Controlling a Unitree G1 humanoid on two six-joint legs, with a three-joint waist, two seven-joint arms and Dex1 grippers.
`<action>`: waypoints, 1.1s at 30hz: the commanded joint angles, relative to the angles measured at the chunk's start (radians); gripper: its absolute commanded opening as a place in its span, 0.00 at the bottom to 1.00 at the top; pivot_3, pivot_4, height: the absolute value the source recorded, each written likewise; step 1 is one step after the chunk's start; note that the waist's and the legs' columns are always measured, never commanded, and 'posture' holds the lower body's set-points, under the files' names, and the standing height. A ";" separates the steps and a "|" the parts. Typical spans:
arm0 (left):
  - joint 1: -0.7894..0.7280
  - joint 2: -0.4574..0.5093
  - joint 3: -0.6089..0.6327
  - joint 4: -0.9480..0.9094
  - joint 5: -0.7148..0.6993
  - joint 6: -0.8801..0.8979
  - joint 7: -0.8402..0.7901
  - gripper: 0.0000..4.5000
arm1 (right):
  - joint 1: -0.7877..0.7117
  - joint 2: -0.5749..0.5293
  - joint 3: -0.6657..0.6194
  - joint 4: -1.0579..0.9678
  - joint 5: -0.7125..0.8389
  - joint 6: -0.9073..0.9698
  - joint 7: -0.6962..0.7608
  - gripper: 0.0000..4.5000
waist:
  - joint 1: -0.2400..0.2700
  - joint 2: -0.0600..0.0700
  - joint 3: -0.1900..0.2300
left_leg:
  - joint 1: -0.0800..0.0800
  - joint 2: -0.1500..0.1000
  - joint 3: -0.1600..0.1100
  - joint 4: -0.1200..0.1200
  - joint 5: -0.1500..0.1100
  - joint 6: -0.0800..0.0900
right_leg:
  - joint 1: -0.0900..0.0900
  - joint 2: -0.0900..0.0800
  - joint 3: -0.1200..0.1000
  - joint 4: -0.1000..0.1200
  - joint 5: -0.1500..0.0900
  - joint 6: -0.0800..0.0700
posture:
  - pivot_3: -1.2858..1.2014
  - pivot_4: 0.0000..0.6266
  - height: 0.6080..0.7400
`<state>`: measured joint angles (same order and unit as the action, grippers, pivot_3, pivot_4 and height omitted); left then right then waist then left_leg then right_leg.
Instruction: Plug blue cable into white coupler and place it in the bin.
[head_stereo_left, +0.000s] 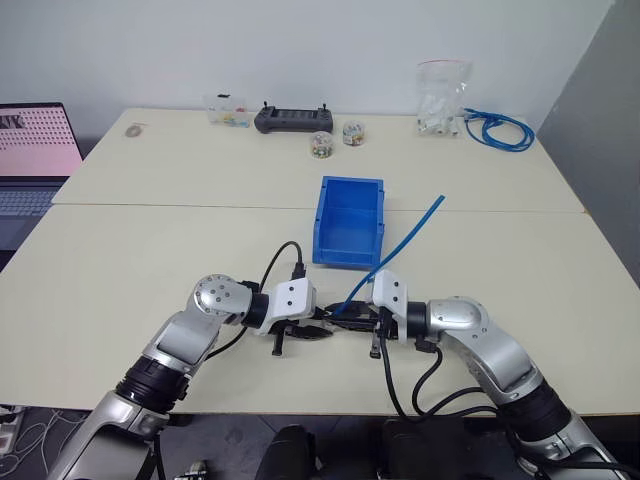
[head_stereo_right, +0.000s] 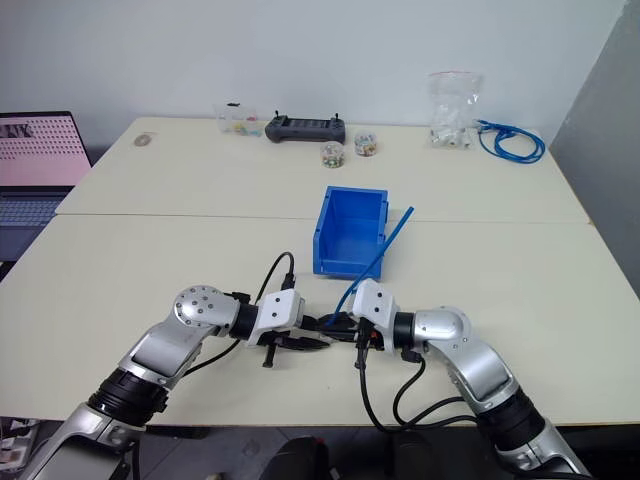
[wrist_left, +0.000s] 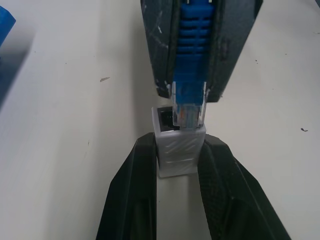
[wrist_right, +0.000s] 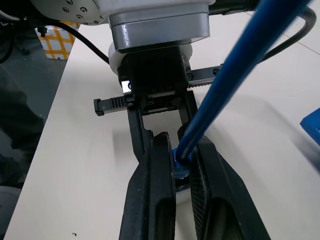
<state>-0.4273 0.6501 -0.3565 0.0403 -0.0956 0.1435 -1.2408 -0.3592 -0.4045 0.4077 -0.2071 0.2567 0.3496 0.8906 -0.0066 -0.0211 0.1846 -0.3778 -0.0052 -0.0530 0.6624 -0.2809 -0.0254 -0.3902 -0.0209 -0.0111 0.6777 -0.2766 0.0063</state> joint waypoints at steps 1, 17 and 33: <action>0.022 0.012 -0.038 0.003 0.024 0.014 -0.031 0.18 | -0.010 -0.010 0.008 0.026 -0.006 0.010 0.037 0.02 | -0.001 0.000 0.000 | 0.000 0.000 0.000 0.000 0.000 0.000 | 0.000 0.000 0.000 0.000 0.000 0.000 | 0.52 0.24 1.00; 0.032 0.014 -0.035 -0.010 0.027 0.020 -0.021 0.18 | -0.058 0.006 -0.027 0.083 0.027 0.053 0.089 0.02 | -0.003 0.001 -0.001 | 0.003 0.000 0.000 0.000 0.000 0.000 | 0.002 0.000 0.001 0.001 0.000 0.000 | 0.52 0.24 1.00; 0.031 0.014 -0.036 -0.009 0.029 0.018 -0.022 0.18 | -0.099 -0.017 0.054 0.139 -0.076 -0.019 0.140 0.02 | -0.004 0.001 -0.001 | 0.003 0.000 0.001 0.000 0.000 0.000 | 0.002 0.000 0.001 0.001 0.000 0.000 | 0.52 0.24 1.00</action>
<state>-0.4196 0.6573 -0.3560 0.0294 -0.0893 0.1488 -1.2374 -0.4501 -0.4118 0.4162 -0.1029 0.2305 0.3280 1.0081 -0.0105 -0.0201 0.1833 -0.3744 -0.0051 -0.0523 0.6621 -0.2809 -0.0254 -0.3883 -0.0208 -0.0105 0.6787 -0.2766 0.0061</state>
